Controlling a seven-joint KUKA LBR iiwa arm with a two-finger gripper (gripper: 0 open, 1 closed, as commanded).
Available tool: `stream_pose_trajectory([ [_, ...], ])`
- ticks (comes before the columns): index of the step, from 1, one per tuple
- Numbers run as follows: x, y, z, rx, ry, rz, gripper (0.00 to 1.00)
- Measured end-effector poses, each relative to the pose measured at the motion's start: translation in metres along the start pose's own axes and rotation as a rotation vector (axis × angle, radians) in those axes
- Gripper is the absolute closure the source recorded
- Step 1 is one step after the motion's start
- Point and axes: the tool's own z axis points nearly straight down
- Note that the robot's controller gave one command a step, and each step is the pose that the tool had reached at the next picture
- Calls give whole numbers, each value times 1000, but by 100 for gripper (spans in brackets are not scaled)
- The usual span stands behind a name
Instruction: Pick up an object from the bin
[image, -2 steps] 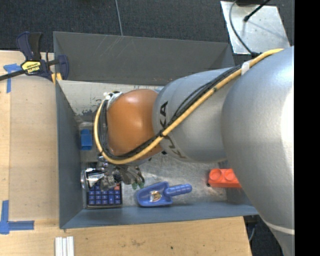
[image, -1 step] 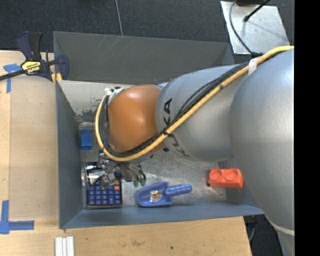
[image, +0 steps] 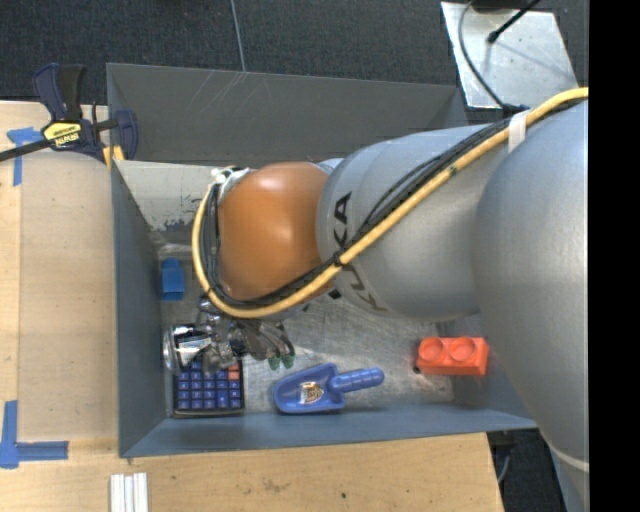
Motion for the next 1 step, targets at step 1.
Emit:
stream_pose_trajectory([
  [1, 0, 0, -11, 0, -1, 0, 100],
])
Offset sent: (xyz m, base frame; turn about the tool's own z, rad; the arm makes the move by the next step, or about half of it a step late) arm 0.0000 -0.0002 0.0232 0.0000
